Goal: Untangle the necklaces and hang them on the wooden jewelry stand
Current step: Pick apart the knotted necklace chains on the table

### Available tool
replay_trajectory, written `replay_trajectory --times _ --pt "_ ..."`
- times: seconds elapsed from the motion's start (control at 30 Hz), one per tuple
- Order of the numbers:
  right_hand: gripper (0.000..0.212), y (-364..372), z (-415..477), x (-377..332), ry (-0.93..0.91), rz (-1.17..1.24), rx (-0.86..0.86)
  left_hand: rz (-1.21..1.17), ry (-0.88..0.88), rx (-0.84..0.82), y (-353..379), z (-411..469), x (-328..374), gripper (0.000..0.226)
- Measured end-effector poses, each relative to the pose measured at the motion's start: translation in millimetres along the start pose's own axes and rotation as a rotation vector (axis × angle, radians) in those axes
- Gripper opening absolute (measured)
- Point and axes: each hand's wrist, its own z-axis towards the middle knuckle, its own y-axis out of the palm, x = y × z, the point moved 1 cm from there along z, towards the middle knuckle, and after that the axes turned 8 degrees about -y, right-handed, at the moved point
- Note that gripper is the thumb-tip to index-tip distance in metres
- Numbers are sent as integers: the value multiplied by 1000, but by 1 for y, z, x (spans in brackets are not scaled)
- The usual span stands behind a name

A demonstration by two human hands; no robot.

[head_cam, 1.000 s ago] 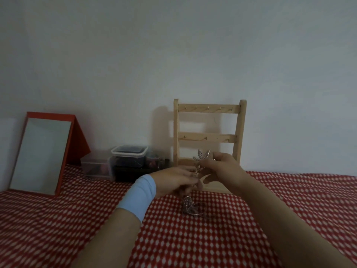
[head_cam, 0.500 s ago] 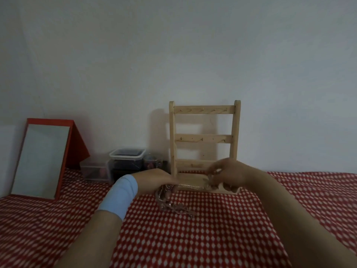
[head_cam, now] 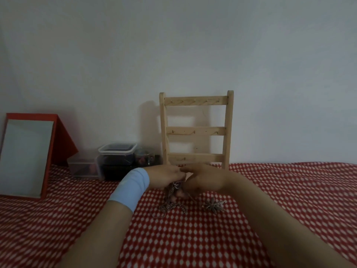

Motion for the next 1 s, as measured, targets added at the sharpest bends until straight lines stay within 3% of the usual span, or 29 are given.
replay_trajectory --times 0.13,0.37,0.47,0.57,0.7,0.8,1.0 --pt "16 4 4 15 30 92 67 78 -15 116 -6 1 -11 30" --pt "14 7 7 10 3 234 125 29 60 313 -16 5 -23 38" --pt "12 9 8 8 -39 246 162 64 35 381 -16 6 -23 31" --pt "16 9 7 8 -44 139 231 92 -20 343 -15 5 -23 29" --pt "25 10 7 16 8 146 303 -220 3 169 -10 3 -23 27" --pt "32 8 6 18 -1 240 355 -175 95 200 -7 7 -23 30" --pt "30 4 2 17 -9 299 353 -129 72 252 -11 8 -23 9"
